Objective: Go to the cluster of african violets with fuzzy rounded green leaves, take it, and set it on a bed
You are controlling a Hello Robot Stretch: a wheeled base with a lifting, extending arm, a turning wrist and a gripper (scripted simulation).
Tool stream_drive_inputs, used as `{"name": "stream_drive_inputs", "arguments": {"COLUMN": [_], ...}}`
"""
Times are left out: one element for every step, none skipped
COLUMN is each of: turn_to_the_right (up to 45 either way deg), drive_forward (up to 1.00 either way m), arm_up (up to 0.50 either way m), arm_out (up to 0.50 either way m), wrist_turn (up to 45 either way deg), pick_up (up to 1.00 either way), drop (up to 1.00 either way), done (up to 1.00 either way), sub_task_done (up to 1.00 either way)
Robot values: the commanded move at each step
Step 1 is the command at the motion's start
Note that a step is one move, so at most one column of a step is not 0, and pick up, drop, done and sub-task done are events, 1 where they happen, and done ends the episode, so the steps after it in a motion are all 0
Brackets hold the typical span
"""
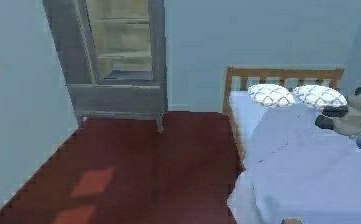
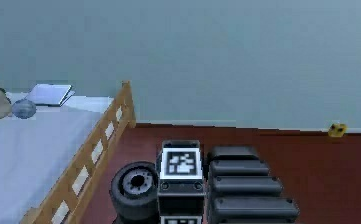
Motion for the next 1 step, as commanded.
{"name": "stream_drive_inputs", "arguments": {"turn_to_the_right": [0.0], "drive_forward": [1.00], "arm_up": [0.00], "arm_out": [0.00], "wrist_turn": [0.0], "pick_up": [0.00], "drop": [0.00], "done": [0.00], "sub_task_done": [0.00]}}
